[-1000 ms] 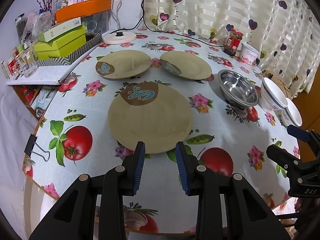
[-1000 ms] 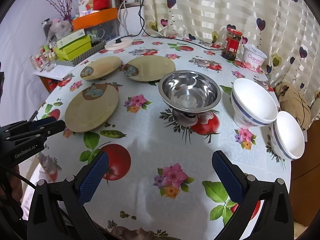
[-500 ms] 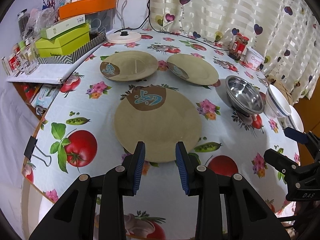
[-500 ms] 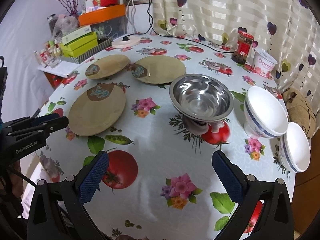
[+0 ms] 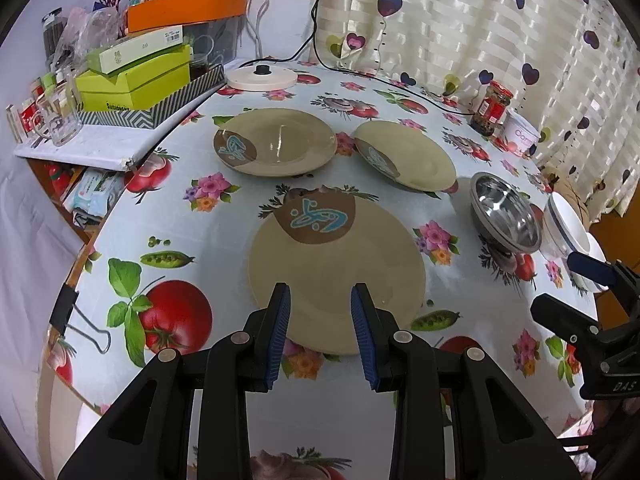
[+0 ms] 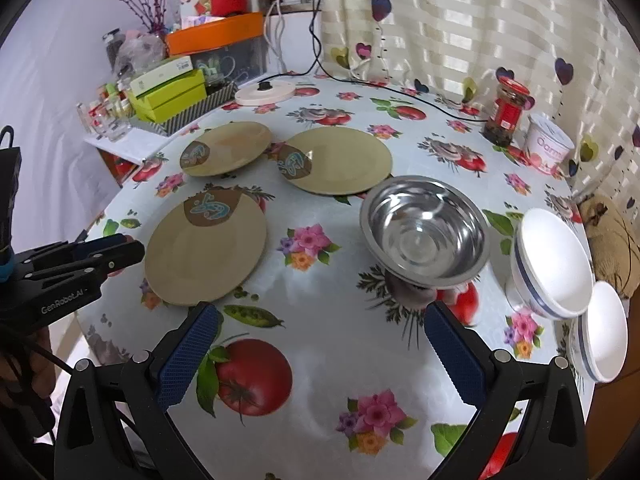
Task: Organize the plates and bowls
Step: 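Move the left tool to the large beige plate's rim and close it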
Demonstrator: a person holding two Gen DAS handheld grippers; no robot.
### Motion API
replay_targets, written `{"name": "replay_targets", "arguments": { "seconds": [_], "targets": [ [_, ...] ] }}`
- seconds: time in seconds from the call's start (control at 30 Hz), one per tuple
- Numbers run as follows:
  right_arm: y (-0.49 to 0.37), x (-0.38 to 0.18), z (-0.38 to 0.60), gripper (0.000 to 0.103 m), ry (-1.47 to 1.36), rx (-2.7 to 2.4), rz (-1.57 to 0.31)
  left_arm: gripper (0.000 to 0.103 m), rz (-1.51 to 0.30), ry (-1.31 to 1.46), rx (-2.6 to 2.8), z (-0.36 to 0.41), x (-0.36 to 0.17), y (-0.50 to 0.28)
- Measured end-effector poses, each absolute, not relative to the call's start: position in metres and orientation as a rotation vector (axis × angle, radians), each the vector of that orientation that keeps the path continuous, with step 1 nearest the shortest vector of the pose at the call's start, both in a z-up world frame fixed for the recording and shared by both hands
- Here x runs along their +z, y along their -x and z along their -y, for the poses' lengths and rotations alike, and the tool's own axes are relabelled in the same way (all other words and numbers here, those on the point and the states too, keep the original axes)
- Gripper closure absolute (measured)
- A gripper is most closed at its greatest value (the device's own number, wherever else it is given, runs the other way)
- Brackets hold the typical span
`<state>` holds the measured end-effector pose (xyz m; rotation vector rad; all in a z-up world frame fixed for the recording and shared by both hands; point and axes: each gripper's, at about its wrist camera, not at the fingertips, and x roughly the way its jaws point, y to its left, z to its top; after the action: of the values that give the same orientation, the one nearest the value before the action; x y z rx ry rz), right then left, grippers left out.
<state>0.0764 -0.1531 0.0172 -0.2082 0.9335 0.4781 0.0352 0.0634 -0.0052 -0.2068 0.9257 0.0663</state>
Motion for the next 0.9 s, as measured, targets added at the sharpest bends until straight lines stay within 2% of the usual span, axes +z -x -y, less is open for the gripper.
{"name": "replay_targets", "arguments": {
  "seconds": [0.27, 0.67, 0.77, 0.83, 0.9],
  "targets": [
    [-0.091, 0.018, 0.129, 0.001, 0.227, 0.533, -0.932, 0.07, -0.918, 0.228, 0.079, -0.08, -0.005, -0.052],
    [-0.14, 0.014, 0.083, 0.017, 0.227, 0.588, -0.951, 0.07, -0.89, 0.25, 0.13, -0.125, -0.006, -0.092],
    [-0.152, 0.013, 0.07, 0.024, 0.232, 0.593, -0.947, 0.07, -0.885, 0.258, 0.132, -0.135, -0.007, -0.102],
    [-0.161, 0.012, 0.061, 0.033, 0.234, 0.599, -0.946, 0.07, -0.887, 0.275, 0.126, -0.143, -0.009, -0.109],
    [-0.172, 0.011, 0.052, 0.037, 0.228, 0.611, -0.959, 0.07, -0.883, 0.279, 0.128, -0.15, -0.01, -0.118]
  ]
}}
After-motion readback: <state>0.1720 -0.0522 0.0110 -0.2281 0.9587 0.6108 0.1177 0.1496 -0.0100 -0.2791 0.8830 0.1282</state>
